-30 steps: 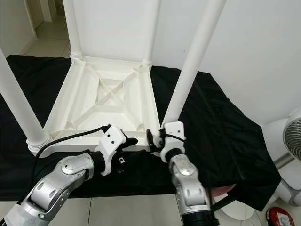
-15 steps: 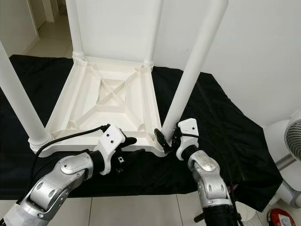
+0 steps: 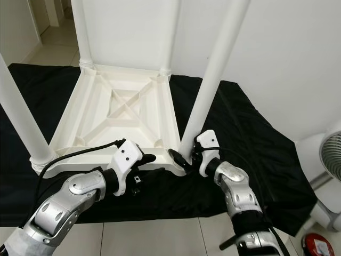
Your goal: Building children table
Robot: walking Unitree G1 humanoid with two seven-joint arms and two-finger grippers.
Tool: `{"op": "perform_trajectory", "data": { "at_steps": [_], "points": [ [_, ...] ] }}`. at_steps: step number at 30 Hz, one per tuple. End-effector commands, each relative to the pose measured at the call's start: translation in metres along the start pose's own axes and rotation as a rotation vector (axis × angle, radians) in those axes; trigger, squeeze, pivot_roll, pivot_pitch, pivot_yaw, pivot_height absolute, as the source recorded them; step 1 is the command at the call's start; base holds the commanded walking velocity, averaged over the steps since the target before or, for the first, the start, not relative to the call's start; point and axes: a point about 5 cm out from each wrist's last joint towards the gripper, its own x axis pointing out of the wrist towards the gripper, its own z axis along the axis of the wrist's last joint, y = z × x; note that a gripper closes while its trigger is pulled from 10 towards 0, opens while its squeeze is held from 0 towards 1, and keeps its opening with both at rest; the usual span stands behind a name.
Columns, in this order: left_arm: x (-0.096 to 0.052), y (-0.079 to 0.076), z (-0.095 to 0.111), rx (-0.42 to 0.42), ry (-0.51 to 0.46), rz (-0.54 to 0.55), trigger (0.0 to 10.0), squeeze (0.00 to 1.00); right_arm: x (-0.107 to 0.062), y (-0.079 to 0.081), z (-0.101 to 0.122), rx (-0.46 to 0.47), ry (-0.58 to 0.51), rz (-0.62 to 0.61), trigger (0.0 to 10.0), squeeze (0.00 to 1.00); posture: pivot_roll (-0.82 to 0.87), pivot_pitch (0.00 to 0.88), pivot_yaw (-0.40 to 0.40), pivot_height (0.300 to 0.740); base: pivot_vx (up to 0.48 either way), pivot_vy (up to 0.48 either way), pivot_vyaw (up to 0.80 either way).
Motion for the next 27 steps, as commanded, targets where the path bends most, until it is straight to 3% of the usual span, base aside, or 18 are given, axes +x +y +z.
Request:
{"op": "perform_trajectory", "data": {
  "at_steps": [1,2,3,4,15,16,17,18,27],
  "points": [
    [0.002,-0.003,0.002,0.010,-0.003,-0.052,10.0,0.00,0.008,0.005,-0.002,-0.009,0.025,0.041,8.5,0.00,0.03,0.000,-0.109,0.740,0.000,0.000,0.00],
    [0.003,-0.003,0.003,0.011,-0.005,-0.050,10.0,0.00,0.010,0.006,-0.003,-0.002,0.026,0.052,4.1,0.00,0.03,0.000,-0.109,0.740,0.000,0.000,0.00],
    [0.003,-0.003,0.003,0.011,-0.006,-0.049,10.0,0.00,0.011,0.006,-0.004,0.002,0.026,0.058,4.1,0.00,0.03,0.000,-0.109,0.740,0.000,0.000,0.00],
    [0.003,-0.003,0.003,0.011,-0.006,-0.048,10.0,0.00,0.011,0.006,-0.005,0.010,0.025,0.069,0.0,0.00,0.03,0.000,-0.109,0.740,0.000,0.000,0.00],
    [0.002,-0.003,0.004,0.007,-0.007,-0.044,10.0,0.00,0.003,-0.003,-0.013,0.025,0.023,0.066,0.0,0.00,0.03,0.000,-0.106,0.740,0.000,0.000,0.00],
    [0.002,-0.003,0.004,0.007,-0.007,-0.045,10.0,0.00,0.002,-0.004,-0.014,0.024,0.023,0.055,6.2,0.00,0.03,0.000,-0.104,0.740,0.000,0.000,0.00],
    [0.002,-0.003,0.004,0.007,-0.007,-0.045,10.0,0.00,0.002,-0.004,-0.014,0.024,0.023,0.055,6.2,0.00,0.03,0.000,-0.104,0.740,0.000,0.000,0.00],
    [0.002,-0.003,0.003,0.007,-0.006,-0.047,10.0,0.00,0.001,-0.005,-0.015,0.026,0.022,0.045,10.0,0.00,0.03,0.000,-0.104,0.740,0.000,0.000,0.00],
    [0.001,-0.005,0.003,0.003,-0.004,-0.051,10.0,0.00,0.003,-0.003,-0.016,0.071,0.035,-0.084,10.0,0.00,0.02,0.000,-0.110,0.740,0.000,0.000,0.00]
  ]
}}
